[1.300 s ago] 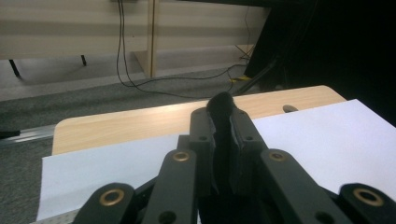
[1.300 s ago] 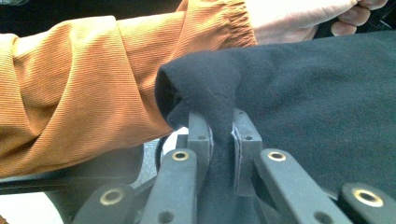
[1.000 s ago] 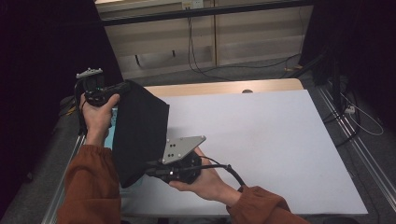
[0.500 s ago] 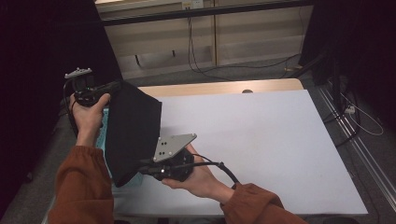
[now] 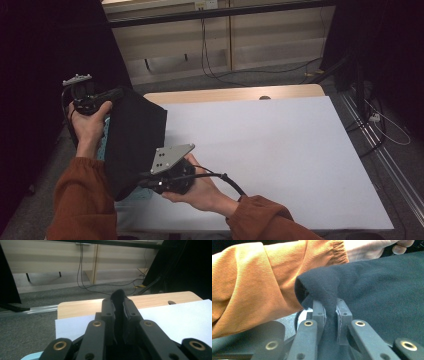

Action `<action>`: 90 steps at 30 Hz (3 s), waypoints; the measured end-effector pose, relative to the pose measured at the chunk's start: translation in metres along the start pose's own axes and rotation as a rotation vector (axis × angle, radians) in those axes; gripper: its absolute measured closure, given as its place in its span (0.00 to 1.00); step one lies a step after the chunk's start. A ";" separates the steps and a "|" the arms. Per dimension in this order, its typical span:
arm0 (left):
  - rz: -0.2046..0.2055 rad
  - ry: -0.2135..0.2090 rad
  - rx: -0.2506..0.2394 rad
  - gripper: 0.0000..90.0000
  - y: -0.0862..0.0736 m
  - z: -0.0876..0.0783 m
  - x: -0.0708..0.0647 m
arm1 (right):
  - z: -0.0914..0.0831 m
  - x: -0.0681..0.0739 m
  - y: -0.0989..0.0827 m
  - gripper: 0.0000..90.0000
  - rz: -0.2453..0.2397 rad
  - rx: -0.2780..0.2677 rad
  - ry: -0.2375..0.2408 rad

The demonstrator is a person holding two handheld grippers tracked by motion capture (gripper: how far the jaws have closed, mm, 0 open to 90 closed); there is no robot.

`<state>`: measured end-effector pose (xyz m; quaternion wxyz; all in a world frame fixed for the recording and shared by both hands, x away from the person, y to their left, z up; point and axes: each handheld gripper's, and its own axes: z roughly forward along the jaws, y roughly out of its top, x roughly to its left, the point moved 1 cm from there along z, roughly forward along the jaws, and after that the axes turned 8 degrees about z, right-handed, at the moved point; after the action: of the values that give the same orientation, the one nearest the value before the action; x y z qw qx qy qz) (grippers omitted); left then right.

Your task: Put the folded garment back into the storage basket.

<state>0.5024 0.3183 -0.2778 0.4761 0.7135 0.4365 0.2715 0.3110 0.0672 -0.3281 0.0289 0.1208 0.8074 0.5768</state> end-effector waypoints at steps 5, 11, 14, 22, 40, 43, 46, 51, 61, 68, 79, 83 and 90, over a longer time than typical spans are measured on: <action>-0.006 0.000 -0.008 0.91 -0.002 -0.002 0.007 | 0.011 0.001 0.004 0.91 -0.002 0.009 0.008; 0.003 0.001 -0.007 0.91 -0.004 -0.002 0.013 | 0.027 0.002 0.007 0.91 -0.009 0.018 0.021; 0.006 0.000 0.001 0.91 -0.005 0.001 0.015 | 0.033 0.001 0.006 0.91 -0.003 0.020 0.028; 0.009 -0.004 0.020 0.91 -0.015 0.009 0.019 | 0.043 -0.001 0.000 0.91 0.004 0.038 0.028; 0.041 0.043 0.092 0.91 -0.036 0.026 0.036 | 0.072 -0.012 -0.008 0.91 0.038 0.061 0.036; 0.044 0.041 0.095 0.91 -0.039 0.027 0.038 | 0.077 -0.012 -0.010 0.91 0.040 0.066 0.039; 0.044 0.043 0.088 0.91 -0.041 0.028 0.041 | 0.080 -0.013 -0.010 0.91 0.041 0.069 0.038; 0.052 0.043 0.091 0.91 -0.046 0.033 0.044 | 0.085 -0.017 -0.012 0.91 0.050 0.078 0.044; 0.062 0.052 0.103 0.90 -0.052 0.039 0.046 | 0.097 -0.023 -0.020 0.91 0.067 0.100 0.041; 0.061 0.062 0.115 0.90 -0.056 0.041 0.049 | 0.105 -0.026 -0.022 0.91 0.070 0.107 0.039; 0.051 0.076 0.136 0.90 -0.063 0.042 0.051 | 0.115 -0.031 -0.029 0.91 0.091 0.123 0.039; 0.057 0.094 0.160 0.90 -0.067 0.042 0.052 | 0.116 -0.032 -0.030 0.91 0.092 0.132 0.047; 0.053 0.098 0.188 0.90 -0.072 0.047 0.055 | 0.118 -0.035 -0.032 0.91 0.101 0.148 0.049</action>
<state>0.5394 0.3580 -0.3639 0.3779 0.7523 0.4635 0.2764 0.3618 0.1586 -0.4008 -0.0290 0.1491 0.8412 0.5189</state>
